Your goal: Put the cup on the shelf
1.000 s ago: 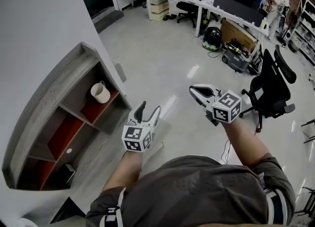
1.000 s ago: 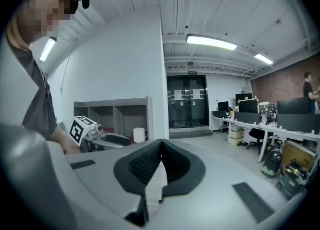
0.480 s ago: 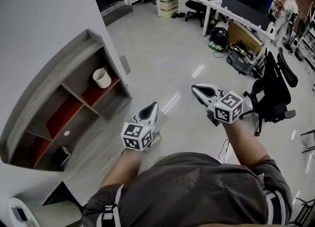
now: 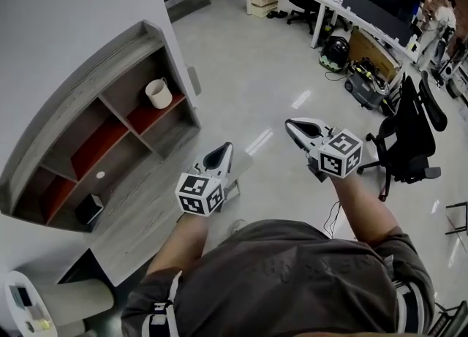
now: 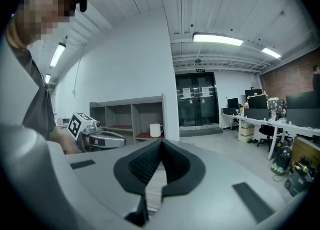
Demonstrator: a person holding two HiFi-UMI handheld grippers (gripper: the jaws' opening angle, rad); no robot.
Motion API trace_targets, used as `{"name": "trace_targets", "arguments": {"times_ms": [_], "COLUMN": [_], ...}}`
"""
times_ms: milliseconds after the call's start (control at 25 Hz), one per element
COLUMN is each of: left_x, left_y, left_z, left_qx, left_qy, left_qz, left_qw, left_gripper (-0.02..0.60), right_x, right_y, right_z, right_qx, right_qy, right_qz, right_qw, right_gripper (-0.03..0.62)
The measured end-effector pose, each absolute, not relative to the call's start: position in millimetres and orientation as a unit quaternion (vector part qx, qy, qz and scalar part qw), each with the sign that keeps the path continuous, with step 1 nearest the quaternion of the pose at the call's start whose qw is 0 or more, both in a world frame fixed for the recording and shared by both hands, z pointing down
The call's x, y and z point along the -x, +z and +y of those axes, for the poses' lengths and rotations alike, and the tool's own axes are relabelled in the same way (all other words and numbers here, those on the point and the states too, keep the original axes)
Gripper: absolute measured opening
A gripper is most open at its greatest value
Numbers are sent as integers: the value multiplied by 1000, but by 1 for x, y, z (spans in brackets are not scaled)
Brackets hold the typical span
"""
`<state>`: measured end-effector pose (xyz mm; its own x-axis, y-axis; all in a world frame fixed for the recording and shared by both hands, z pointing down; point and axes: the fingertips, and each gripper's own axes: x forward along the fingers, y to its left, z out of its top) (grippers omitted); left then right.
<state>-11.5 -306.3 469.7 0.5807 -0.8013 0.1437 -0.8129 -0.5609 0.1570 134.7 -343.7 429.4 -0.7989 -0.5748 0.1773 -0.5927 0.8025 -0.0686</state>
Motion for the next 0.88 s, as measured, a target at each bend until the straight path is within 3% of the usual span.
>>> {"name": "trace_targets", "arguments": {"times_ms": [880], "left_x": [6], "left_y": [462], "left_z": [-294], "left_qx": [-890], "left_qy": [26], "left_qz": [-445], "left_qw": [96], "left_gripper": [5], "right_x": [-134], "right_y": [428], "right_z": [-330], "right_qx": [-314], "right_qy": [42], "right_qz": [-944], "right_qw": [91], "right_gripper": [-11]}}
